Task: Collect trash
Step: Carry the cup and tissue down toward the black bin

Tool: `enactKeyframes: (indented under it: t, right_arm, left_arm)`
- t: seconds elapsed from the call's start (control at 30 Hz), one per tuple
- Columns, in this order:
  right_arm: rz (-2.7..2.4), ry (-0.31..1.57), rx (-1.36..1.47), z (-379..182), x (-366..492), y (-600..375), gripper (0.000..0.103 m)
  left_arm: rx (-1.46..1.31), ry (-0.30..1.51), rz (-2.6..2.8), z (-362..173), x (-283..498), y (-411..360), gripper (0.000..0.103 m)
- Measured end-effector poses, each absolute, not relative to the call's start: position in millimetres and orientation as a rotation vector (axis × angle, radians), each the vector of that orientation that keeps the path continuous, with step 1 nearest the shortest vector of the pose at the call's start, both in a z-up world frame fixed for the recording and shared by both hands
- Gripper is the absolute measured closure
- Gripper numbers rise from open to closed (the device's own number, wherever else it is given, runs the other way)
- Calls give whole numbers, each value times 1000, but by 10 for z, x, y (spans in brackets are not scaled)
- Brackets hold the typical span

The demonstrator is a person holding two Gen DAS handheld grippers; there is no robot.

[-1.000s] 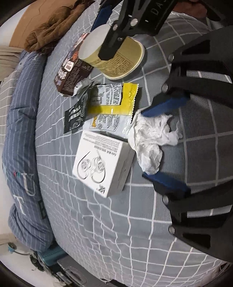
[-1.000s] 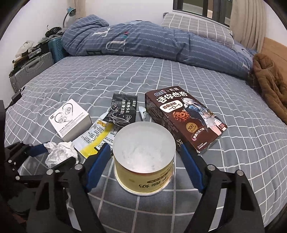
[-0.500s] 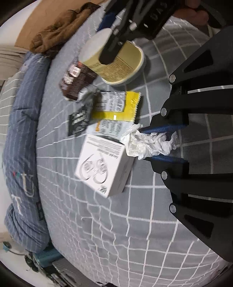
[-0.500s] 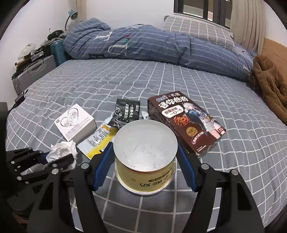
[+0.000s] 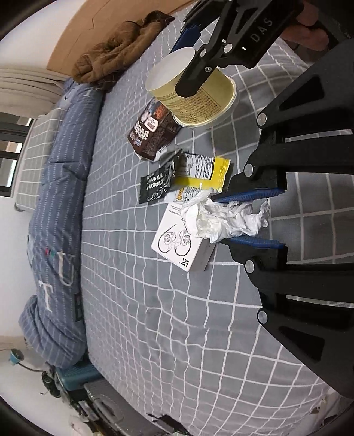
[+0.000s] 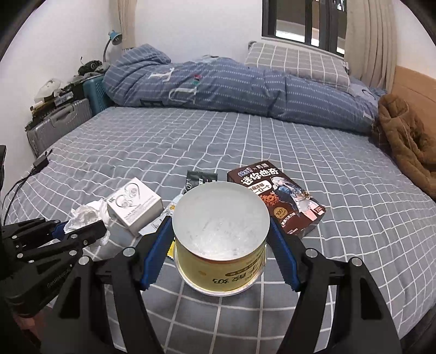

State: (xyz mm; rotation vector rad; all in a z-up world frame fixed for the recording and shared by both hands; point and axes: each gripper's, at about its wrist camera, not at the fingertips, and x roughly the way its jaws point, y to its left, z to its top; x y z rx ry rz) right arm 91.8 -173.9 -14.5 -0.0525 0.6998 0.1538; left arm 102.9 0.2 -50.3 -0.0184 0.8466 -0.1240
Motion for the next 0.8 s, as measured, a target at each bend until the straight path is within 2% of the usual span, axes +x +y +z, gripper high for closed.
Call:
enactKeyframes:
  t: [0.3,0.8]
  right_arm:
    - [149,658,-57,72,590,-1785,36]
    - [146,654,-60,160,122,-1835,36]
  left_arm:
    - [-34,819,-113,-276,749,-12,81]
    - [-53,824,-102,-224,352,28,81]
